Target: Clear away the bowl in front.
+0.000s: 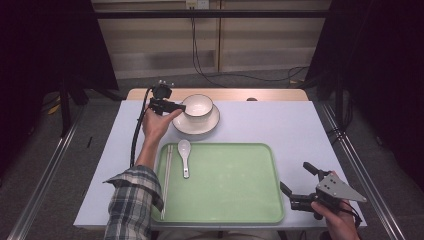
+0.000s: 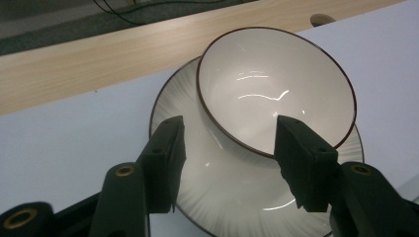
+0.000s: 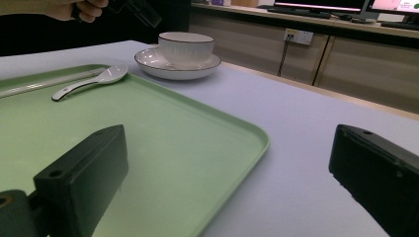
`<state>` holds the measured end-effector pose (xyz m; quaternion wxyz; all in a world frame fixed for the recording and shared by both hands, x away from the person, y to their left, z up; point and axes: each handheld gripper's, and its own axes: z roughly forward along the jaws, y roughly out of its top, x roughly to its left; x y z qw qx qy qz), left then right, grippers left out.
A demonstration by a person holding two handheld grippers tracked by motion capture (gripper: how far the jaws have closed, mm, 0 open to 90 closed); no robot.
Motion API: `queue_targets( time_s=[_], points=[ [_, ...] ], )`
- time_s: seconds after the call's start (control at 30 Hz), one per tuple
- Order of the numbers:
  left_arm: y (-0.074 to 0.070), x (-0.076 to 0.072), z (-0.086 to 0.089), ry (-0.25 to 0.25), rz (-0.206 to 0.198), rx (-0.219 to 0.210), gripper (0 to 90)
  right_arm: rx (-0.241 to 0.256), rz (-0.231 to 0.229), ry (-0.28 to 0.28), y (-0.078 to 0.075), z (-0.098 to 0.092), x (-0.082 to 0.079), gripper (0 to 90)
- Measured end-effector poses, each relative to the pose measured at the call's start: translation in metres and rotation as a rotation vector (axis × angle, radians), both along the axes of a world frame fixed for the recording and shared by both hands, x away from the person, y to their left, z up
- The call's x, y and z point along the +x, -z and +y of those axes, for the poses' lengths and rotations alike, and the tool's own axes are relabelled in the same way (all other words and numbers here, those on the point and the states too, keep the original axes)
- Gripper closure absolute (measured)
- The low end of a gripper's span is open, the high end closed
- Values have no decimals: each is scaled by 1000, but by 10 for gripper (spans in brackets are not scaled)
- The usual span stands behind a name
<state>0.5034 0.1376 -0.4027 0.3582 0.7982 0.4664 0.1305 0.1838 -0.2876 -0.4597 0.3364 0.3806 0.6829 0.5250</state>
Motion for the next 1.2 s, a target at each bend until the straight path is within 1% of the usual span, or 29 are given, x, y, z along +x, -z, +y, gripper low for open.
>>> queue_targets(
  time_s=[0.03, 0.07, 0.17, 0.2, 0.23, 0.27, 0.33, 0.4, 0.43, 0.47, 0.53, 0.57, 0.6, 0.63, 0.7, 0.73, 0.8, 0.83, 0.9, 0.93, 1.0, 1.03, 1.1, 1.13, 1.17, 1.2],
  points=[
    [1, 2, -2, -7, 2, 10, 455, 1, 1, 1, 0, 0, 0, 13],
    [3, 4, -4, -11, 17, 10, 455, 2, -1, -2, 0, 0, 0, 13],
    [7, 7, -9, -25, 23, 34, 432, 2, 0, -7, 0, 0, -1, 13],
    [8, 8, -12, -38, 23, 53, 432, 0, 0, -3, 0, 0, -1, 13],
    [8, 8, -14, -40, 38, 59, 425, 3, 1, 0, 0, 0, -1, 13],
    [8, 9, -16, -46, 37, 57, 428, 4, 2, -3, 0, 0, -1, 13],
    [9, 11, -20, -49, 34, 79, 426, 0, 8, -2, 0, -1, -1, 13],
    [11, 13, -22, -56, 52, 94, 421, 1, 3, -3, 0, 0, 0, 13],
    [13, 15, -23, -56, 66, 91, 421, 1, 3, -2, 0, 0, -1, 13],
    [14, 16, -23, -61, 68, 105, 421, 0, 3, -3, 0, 0, -1, 13],
    [16, 18, -23, -71, 81, 100, 416, 0, 4, -4, 0, 0, -1, 14],
    [16, 18, -23, -83, 93, 112, 411, 0, 3, -5, 0, -1, -1, 13],
    [16, 19, -23, -100, 95, 124, 412, 4, 3, 2, 0, -1, -1, 13],
    [15, 19, -23, -88, 102, 133, 421, 3, 3, 2, 0, -1, -1, 14],
    [15, 20, -23, -80, 110, 136, 453, -1, 3, -4, 0, -1, -2, 14],
    [15, 20, -22, -78, 121, 139, 453, 0, 2, -7, 0, -1, -2, 13],
    [15, 21, -23, -71, 144, 130, 520, 0, 0, -8, 0, -1, -2, 14],
    [15, 22, -22, -61, 156, 140, 534, 0, 1, -6, 0, -1, -2, 13],
    [17, 24, -22, -54, 184, 140, 560, 0, 1, -7, 0, -1, -2, 13],
    [18, 24, -23, -62, 191, 135, 565, 0, 1, -7, 0, -1, -2, 13],
    [20, 26, -22, -50, 202, 153, 587, 0, 3, -4, 0, -1, -2, 13],
    [22, 26, -22, -60, 206, 152, 600, 1, 4, -6, 0, -1, -2, 13],
    [25, 26, -21, -37, 225, 176, 636, 0, 3, -3, 0, -1, -1, 14],
    [27, 25, -21, -43, 222, 176, 662, 6, 3, -5, 1, -1, -1, 14],
    [26, 26, -20, -36, 233, 177, 688, 4, 4, -7, 1, -1, -1, 14],
    [26, 26, -19, -33, 244, 168, 701, 4, 4, -6, 1, -1, -1, 14]
  ],
)
